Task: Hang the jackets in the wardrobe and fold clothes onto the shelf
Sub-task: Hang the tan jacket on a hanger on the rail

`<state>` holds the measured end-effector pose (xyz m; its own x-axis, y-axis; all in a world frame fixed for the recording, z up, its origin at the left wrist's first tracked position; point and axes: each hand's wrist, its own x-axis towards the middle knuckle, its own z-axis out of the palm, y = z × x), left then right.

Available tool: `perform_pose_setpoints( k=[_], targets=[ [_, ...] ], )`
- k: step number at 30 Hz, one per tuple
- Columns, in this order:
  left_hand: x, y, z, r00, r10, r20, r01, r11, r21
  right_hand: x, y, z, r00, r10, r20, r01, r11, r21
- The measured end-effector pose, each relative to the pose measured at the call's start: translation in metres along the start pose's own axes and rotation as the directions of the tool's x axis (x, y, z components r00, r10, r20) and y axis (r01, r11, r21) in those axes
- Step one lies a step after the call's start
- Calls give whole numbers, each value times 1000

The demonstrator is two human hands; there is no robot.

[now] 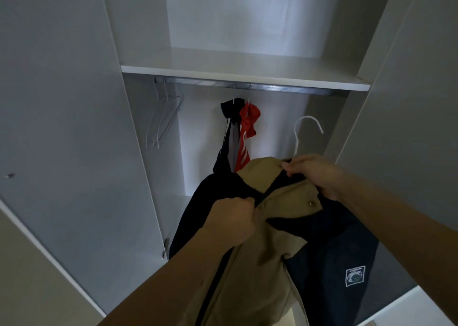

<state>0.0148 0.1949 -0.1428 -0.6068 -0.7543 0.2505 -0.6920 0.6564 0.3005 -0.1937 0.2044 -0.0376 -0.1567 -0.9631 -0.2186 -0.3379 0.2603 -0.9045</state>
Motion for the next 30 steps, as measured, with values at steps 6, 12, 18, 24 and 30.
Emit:
perform_pose_setpoints(
  k=[6,12,18,24,30],
  targets=[
    [-15,-14,-1,1000,-10,0,10,998,64,9,-6,-10,997,-38,-67,44,994,103],
    [-6,-15,-15,988,-148,32,143,981,131,5,-20,16,999,-14,-32,23,954,298],
    [9,-11,-13,980,-191,-54,187,980,-60,7,-32,32,1000,30,2,-28,908,417],
    [4,-17,-8,985,-140,99,137,990,37,10,-16,32,986,128,-105,-79,920,383],
    [29,-56,-54,854,-399,-334,351,916,-197,-4,-14,20,994,39,-106,12,896,443]
  ],
)
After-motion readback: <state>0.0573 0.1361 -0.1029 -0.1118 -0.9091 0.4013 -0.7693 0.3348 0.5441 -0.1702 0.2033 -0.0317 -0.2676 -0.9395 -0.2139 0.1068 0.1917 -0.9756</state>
